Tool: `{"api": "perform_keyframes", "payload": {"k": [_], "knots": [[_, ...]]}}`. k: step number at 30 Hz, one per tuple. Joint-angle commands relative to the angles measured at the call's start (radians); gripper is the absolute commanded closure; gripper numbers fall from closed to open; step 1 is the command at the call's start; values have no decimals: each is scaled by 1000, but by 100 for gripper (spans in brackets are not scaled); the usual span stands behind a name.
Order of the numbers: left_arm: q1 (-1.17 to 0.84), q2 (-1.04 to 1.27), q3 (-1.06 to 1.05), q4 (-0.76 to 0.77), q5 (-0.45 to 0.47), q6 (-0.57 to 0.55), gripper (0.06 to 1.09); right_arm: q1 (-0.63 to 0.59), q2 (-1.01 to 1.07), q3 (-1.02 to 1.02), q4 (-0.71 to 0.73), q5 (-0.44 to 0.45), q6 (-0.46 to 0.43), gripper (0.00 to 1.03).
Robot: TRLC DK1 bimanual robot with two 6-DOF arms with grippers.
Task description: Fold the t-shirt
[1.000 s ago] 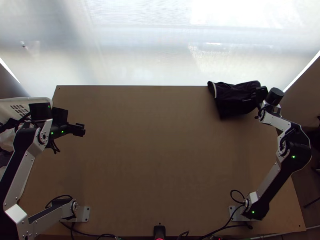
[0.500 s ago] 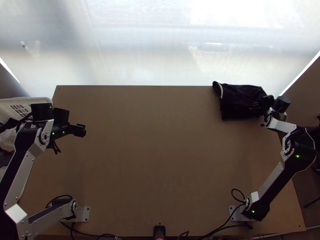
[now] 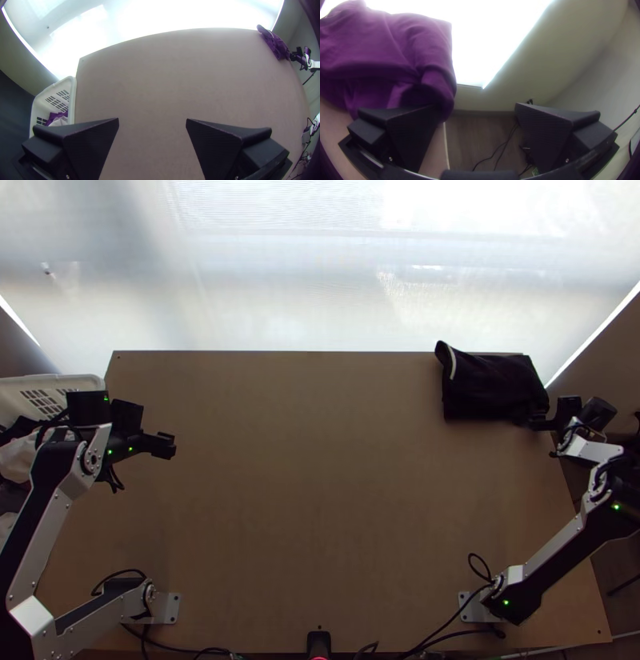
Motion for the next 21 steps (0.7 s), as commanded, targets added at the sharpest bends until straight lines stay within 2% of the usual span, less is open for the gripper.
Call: {"api": "perform_keyframes", "payload": {"k": [1, 7, 11, 19, 21], "knots": [[-4, -39, -30, -3, 0, 7, 11, -70, -85, -72, -1, -6, -28, 4], [11, -82, -43, -13, -1, 22, 11, -33, -224, -128, -5, -11, -29, 4], [17, -108, -39, -13, 0, 9, 11, 1, -393, -197, -57, -12, 4, 4], [-10, -167, -25, 2, 0, -24, 11, 219, -823, -374, -105, -21, 23, 4], [-16, -211, -24, 8, -8, -27, 11, 280, -930, -412, -105, 19, 20, 4]]}}
